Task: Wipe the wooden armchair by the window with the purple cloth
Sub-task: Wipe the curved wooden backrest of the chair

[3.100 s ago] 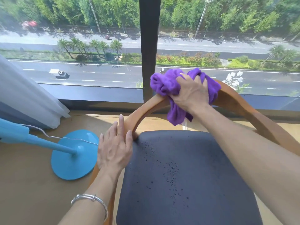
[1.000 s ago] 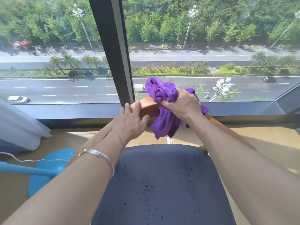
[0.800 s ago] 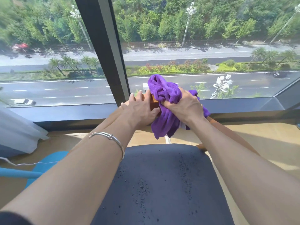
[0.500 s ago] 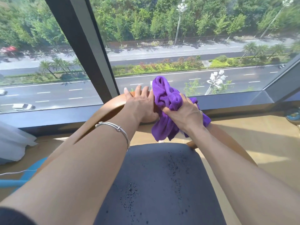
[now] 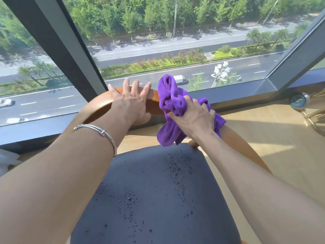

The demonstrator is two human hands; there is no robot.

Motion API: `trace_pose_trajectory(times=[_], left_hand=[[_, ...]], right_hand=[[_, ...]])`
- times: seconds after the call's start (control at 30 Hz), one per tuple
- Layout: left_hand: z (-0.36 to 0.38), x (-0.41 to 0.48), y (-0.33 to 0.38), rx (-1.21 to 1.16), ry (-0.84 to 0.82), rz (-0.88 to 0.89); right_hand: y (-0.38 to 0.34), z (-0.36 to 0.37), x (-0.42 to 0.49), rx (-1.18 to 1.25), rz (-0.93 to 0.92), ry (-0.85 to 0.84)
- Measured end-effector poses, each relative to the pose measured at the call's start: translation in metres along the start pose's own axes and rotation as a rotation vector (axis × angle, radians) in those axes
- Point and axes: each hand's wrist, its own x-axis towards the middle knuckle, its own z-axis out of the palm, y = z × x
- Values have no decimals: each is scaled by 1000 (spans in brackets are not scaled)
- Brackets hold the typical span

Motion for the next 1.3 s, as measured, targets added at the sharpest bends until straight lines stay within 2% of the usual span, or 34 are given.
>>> trace_pose_trajectory(times=[0.13,0.23,0.33,0.53,0.67,0.8,1.1,1.3], left_hand=[[-5,1,20,40,51,62],[-10,4,53,92,4,152],[-3,2,91,163,-59,226],[18,-4,138,211,10,325],[21,-8,141,272,24,311],[21,-9,136,280,60,287],[24,-6,142,322,-34,291],[25,-9,143,282,-4,247]], right_hand=[[23,-13,-9,-75,19,-34],[33,-16,-17,-106,14,-36],[47,-17,-29,-97,17,-3],[86,-30,-54,-12,88,9],[108,-30,-88,-16,113,87],[122,-26,-118,-98,48,164],[94,-24,-54,-128,-8,-21],[125,-29,-108,-151,-38,21]])
